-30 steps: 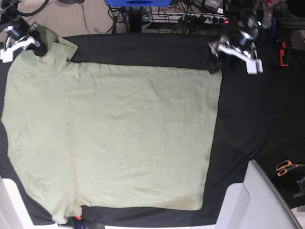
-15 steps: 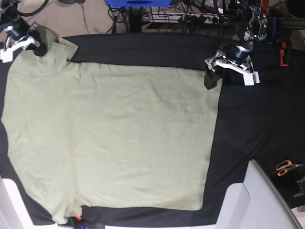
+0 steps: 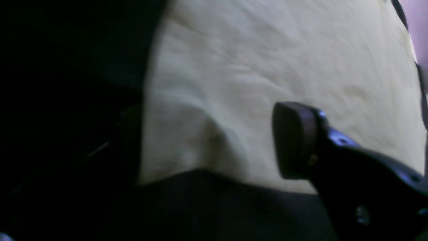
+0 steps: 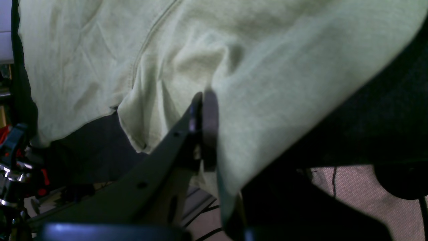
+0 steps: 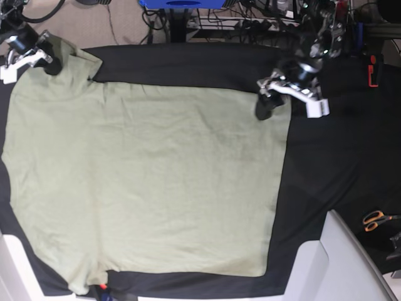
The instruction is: Fold the T-shirt properly
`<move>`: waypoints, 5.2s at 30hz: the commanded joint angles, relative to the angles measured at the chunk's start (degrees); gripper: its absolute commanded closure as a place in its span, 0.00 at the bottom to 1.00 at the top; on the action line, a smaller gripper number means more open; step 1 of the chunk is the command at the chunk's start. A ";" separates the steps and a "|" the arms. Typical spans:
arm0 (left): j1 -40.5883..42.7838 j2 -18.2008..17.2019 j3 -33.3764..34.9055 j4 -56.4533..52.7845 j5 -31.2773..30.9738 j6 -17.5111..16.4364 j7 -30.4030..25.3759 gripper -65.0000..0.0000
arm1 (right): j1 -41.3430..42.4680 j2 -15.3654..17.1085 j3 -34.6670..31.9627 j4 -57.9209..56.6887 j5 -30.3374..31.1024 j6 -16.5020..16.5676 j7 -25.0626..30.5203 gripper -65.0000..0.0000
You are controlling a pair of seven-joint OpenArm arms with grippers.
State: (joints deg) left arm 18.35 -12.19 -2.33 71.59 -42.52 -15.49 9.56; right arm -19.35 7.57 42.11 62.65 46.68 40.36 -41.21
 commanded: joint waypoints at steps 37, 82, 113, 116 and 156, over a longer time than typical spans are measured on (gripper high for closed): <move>10.44 -3.42 0.53 12.67 0.28 0.67 4.72 1.00 | -5.92 0.29 0.84 17.65 -0.48 -1.72 -11.14 1.00; -8.28 -2.10 -4.05 8.80 0.54 0.67 25.73 1.00 | 17.99 10.14 -12.26 0.78 -0.92 -9.63 -7.89 1.00; -22.17 0.89 0.88 -2.10 14.17 0.67 21.69 1.00 | 31.71 15.33 -21.93 -12.85 -0.92 -9.11 5.30 1.00; -22.35 0.89 0.70 -2.10 14.43 0.67 21.60 1.00 | 31.88 15.33 -25.27 -12.85 -0.92 -9.11 8.02 1.00; -31.23 2.73 0.97 -8.69 22.35 0.58 21.51 1.00 | 39.18 17.26 -40.31 -12.94 -0.92 -9.19 14.00 1.00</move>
State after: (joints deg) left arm -12.23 -8.91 -1.15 62.30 -19.73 -14.92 31.90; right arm 18.26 23.81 1.61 48.99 44.77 30.61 -28.45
